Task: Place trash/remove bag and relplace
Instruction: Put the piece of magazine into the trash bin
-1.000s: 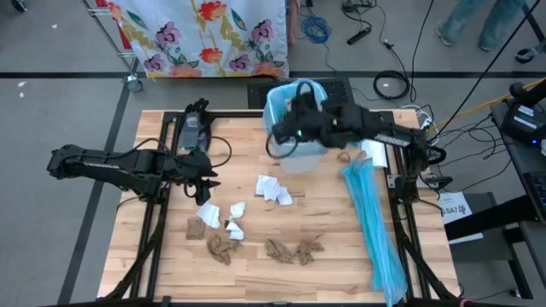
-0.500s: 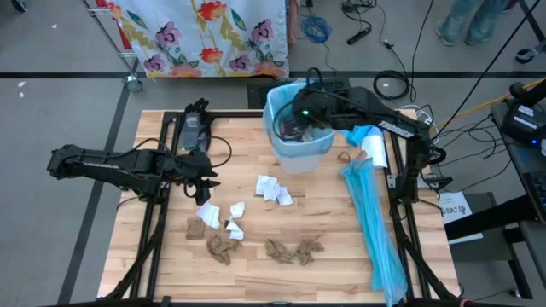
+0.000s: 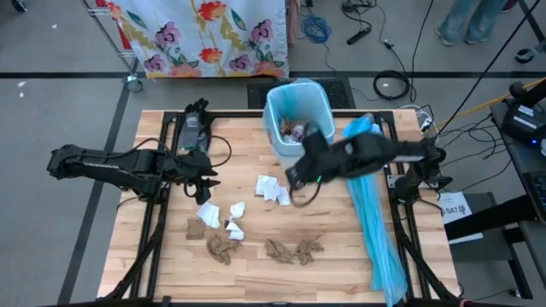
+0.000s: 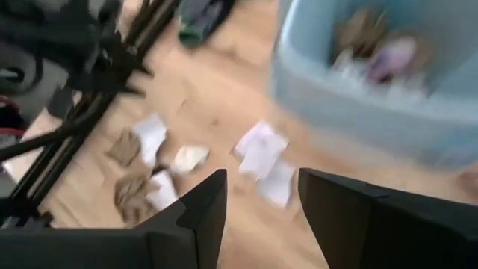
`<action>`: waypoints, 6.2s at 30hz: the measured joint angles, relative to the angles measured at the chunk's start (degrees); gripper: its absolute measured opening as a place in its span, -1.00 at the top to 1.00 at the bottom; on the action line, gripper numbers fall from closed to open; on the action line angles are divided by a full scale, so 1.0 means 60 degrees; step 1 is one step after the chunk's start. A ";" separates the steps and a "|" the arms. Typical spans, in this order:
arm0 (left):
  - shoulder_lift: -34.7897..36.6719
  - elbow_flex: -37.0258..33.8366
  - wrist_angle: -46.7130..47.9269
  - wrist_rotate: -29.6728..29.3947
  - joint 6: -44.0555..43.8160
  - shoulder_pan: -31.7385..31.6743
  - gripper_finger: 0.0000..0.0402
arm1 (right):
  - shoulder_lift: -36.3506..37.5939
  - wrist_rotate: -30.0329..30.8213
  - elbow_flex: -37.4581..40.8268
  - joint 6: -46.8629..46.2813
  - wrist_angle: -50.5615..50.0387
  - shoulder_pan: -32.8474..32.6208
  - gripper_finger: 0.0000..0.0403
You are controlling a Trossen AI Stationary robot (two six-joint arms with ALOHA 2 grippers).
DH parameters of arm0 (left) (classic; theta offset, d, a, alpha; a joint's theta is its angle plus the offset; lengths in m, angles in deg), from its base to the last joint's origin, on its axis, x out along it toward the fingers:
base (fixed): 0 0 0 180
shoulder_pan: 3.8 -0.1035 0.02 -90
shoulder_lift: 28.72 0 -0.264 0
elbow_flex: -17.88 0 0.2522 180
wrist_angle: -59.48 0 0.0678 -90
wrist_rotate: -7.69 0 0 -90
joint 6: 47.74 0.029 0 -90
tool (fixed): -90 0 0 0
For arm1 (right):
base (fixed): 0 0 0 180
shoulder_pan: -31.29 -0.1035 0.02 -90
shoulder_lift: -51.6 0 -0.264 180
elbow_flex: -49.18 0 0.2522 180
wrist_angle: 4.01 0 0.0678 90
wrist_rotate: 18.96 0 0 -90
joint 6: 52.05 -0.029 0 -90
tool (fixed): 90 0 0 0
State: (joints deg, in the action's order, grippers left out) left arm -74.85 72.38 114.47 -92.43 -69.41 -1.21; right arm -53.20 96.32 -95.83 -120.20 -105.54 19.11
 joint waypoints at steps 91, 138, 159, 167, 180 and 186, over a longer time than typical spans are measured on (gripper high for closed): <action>0.0000 0.0004 0.0058 0.0394 0.0172 0.0002 0.24 | -0.3285 -0.0872 0.6318 -0.1304 0.8390 0.0710 0.94; 0.0000 0.0004 -0.0045 0.0491 -0.1887 0.0001 0.24 | 0.2900 0.1508 0.6314 0.3294 0.6301 0.3598 0.59; -0.1744 0.0004 0.1703 0.0198 -0.8085 0.2088 0.24 | 0.3579 0.1450 0.6318 0.5554 0.4648 0.3893 0.08; -0.3388 -0.0070 0.2463 0.0464 -0.9289 0.2728 0.24 | 0.4782 0.1443 0.6318 0.5903 0.4672 0.3377 0.08; -0.3429 -0.1927 -0.0433 0.1030 -0.9937 0.2835 0.41 | 0.5945 0.1442 0.6318 0.5572 0.4659 0.2068 0.08; -0.3432 -0.1688 -0.0698 0.0714 -1.0097 0.2841 0.95 | 0.6082 0.1439 0.6318 0.5479 0.4641 0.1648 0.08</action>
State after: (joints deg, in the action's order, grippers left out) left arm -95.44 62.25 110.28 -88.14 -130.00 15.83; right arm -16.71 104.95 -57.92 -87.33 -77.69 29.00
